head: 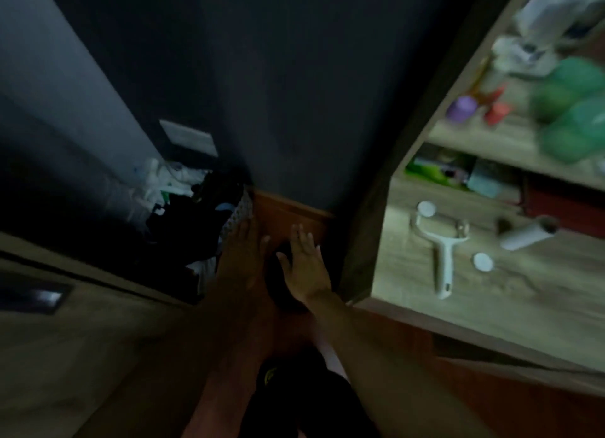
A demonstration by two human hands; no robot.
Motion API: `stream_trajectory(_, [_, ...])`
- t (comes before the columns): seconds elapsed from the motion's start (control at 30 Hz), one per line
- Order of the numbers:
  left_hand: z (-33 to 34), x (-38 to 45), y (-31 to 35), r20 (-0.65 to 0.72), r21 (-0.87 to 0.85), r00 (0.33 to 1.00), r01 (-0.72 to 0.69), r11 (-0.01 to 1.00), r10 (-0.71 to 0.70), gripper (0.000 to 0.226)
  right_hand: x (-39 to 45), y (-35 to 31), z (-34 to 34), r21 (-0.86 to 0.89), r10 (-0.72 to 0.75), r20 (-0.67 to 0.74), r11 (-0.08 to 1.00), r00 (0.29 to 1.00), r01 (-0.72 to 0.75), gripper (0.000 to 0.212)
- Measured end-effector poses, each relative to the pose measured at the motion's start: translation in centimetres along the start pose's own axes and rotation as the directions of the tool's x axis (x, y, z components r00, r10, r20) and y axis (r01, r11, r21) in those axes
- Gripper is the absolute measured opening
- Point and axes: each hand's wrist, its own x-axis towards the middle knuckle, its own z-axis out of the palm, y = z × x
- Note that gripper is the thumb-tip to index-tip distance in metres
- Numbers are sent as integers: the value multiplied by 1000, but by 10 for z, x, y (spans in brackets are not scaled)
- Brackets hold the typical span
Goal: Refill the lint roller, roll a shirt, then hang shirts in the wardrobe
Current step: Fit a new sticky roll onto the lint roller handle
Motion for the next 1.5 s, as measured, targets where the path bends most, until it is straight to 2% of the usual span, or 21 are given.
stream_trajectory(0.07, [-29,4,20,4,10,1000,-22,1000,22,71,-14,-14,-36,18,-35,-85,999,996,37,66])
stream_trajectory(0.2, [-68,10,79,-82,76,991,-100,992,106,61,-38,-17,-102,-21,-94,-241,996,966,92,68])
stream_trajectory(0.33, [-70,9,148,-208,25,957,-203,979,203,63,-56,18,-160,-11,-106,-338,994,935,109,68])
stream_trajectory(0.43, [-53,13,194,-243,69,924,-286,956,294,62,-66,61,-199,-2,-95,-379,995,920,102,67])
stream_trajectory(0.63, [16,24,284,-183,77,953,-231,970,241,61,-74,177,-255,-5,-81,-404,996,911,86,69])
stream_trajectory(0.73, [44,28,323,-149,69,967,-199,978,207,59,-80,222,-274,-5,-92,-371,995,924,97,67])
stream_trajectory(0.87, [71,26,357,-150,17,980,-132,991,133,57,-92,267,-280,-39,-150,-359,988,921,146,67])
stream_trajectory(1.1, [101,11,372,-161,23,977,-135,991,137,44,-104,301,-293,19,-151,-296,986,943,163,56])
stream_trajectory(1.17, [103,13,376,-133,14,982,-132,991,132,36,-103,303,-298,-19,-165,-337,985,927,169,48])
stream_trajectory(1.23, [104,17,382,-112,8,984,-141,990,141,34,-101,307,-305,-151,-192,-448,979,873,138,39])
stream_trajectory(1.3, [104,24,386,-87,27,982,-168,985,170,30,-95,314,-314,-225,-152,-520,974,840,37,44])
stream_trajectory(1.33, [104,28,388,-78,41,978,-190,981,193,28,-91,320,-319,-213,-121,-517,977,847,10,49])
stream_trajectory(1.4, [104,38,391,-71,59,969,-231,971,235,24,-82,331,-327,-152,-59,-465,988,884,-15,60])
stream_trajectory(1.5, [109,48,396,-80,40,971,-224,974,226,21,-75,344,-333,-29,48,-267,998,962,-58,60])
